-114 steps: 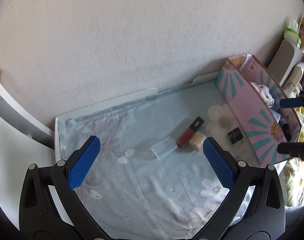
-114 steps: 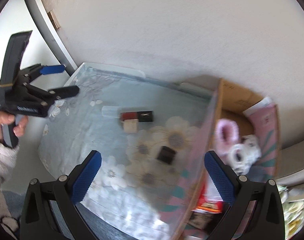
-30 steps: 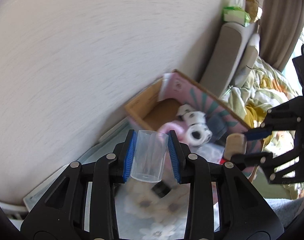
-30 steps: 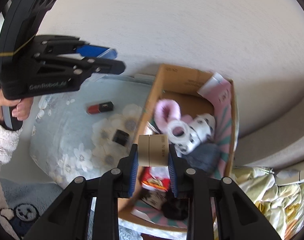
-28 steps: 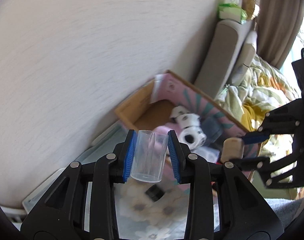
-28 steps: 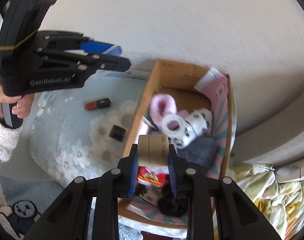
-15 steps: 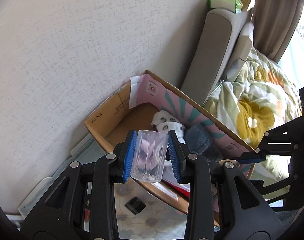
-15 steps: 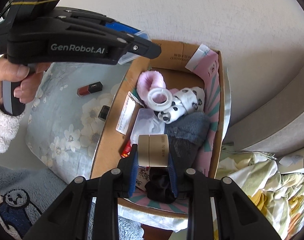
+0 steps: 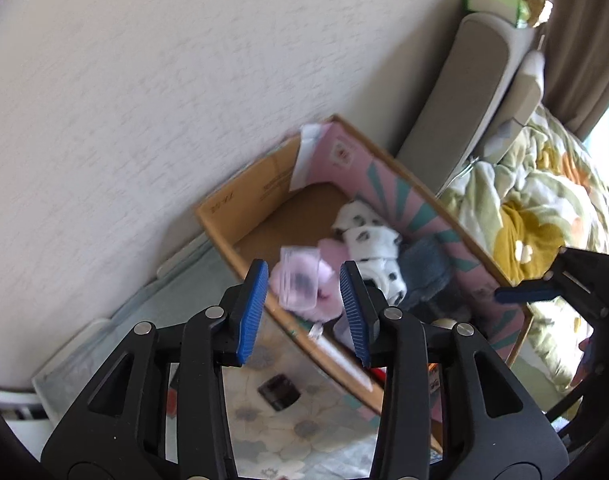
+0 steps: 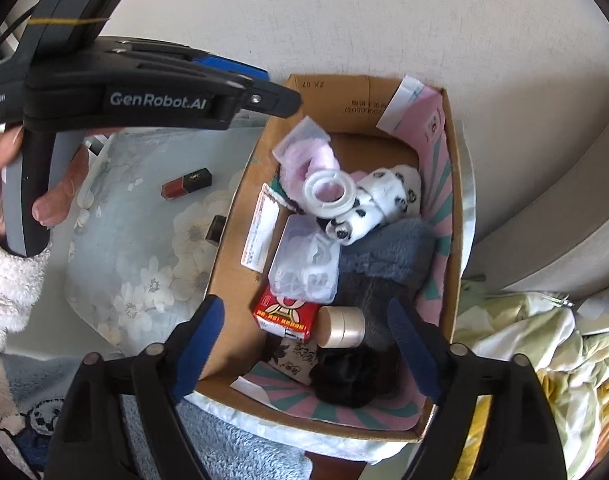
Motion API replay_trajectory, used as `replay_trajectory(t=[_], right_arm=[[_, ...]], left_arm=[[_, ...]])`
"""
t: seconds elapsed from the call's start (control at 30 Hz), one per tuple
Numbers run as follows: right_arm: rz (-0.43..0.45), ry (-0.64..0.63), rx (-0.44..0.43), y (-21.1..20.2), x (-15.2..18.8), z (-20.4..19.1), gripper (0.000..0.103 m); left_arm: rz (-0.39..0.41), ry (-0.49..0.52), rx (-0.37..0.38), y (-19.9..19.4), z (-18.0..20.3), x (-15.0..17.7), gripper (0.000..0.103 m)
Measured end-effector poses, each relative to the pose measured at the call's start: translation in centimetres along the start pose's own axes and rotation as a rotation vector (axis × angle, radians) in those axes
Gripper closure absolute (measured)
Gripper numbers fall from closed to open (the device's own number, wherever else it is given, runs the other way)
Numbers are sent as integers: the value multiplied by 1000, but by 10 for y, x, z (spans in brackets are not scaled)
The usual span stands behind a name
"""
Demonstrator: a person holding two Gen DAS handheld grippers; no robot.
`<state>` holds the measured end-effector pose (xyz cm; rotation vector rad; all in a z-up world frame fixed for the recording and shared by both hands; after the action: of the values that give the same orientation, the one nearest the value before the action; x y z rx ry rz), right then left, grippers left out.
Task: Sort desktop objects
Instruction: 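Carry the clear cup and beige jar into the cardboard box and release, then move both tools back over the tray toward the lipstick and black jar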
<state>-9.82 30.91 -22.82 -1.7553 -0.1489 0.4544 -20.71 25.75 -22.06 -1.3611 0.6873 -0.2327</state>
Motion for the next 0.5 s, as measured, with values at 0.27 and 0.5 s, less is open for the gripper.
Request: replay_trajectory(t=[0.27, 0.5], right_arm=[[22, 32, 2, 0, 0, 1, 7], [25, 35, 4, 0, 1, 0, 1]], left_arm=[[0, -14, -16, 1, -7, 13, 68], [33, -41, -1, -5, -11, 14, 3]])
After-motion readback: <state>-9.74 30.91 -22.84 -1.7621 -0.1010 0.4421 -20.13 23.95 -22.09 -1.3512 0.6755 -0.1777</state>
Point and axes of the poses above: each gripper's, at about its wrist camera, not at the fingertips, and y roughly the way its jaws point, z to its right, x to its underside, the point moved 10 cm from there along y, roughly the way its jaws point, and after that the axes turned 7 degrees about -z, right-handed, at the moved point
